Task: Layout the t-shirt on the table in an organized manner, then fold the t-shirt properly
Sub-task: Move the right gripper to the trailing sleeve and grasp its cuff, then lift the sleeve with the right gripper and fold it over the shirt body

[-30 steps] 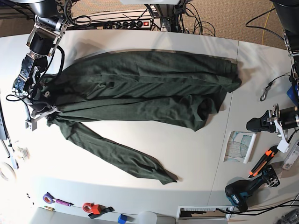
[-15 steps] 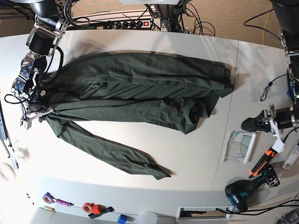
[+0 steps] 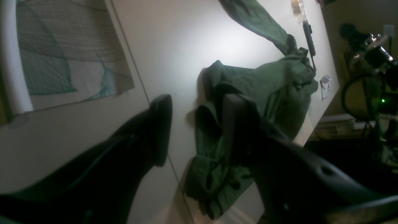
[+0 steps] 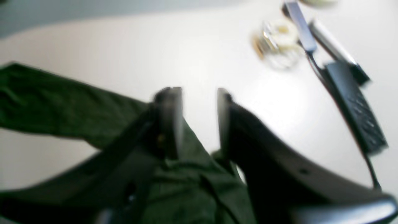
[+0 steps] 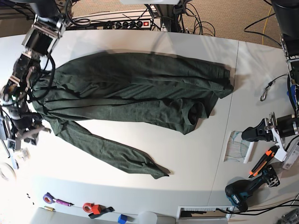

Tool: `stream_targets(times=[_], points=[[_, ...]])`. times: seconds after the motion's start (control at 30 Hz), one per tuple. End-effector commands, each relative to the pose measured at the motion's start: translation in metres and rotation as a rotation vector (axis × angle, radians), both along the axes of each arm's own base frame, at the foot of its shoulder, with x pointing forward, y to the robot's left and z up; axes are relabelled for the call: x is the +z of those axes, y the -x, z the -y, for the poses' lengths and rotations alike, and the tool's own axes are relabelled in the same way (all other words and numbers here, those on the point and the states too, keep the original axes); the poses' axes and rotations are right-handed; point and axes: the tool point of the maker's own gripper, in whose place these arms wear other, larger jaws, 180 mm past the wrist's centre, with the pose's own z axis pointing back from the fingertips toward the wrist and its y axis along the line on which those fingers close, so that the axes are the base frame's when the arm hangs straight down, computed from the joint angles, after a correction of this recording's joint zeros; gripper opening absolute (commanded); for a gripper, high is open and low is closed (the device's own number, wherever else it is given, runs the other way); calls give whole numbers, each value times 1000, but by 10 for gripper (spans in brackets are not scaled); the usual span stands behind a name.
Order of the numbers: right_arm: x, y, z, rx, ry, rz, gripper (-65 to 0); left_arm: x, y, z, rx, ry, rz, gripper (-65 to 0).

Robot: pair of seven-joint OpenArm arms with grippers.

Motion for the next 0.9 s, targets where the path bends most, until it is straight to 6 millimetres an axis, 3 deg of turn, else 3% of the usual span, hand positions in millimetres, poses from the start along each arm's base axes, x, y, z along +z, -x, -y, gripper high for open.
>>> stream_targets(times=[0.0, 0.13, 0.3, 0.43, 0.57, 0.87], points=[[22, -16, 2, 17, 11, 76, -394, 23, -11, -8, 18, 9, 68, -368], [7, -61, -11, 72, -78, 55, -354, 25, -13, -8, 26, 14, 76, -368], [-44, -102, -61, 240, -162, -168, -350, 27, -15, -9, 38, 21, 87, -368], [-82, -103, -78, 292, -161, -340, -340, 27, -15, -9, 38, 21, 87, -368], [-103, -92, -65, 267, -49, -449, -340, 27, -15, -9, 38, 21, 87, -368], [-101, -96, -62, 262, -22, -424, -341, 27, -15, -9, 38, 21, 87, -368]])
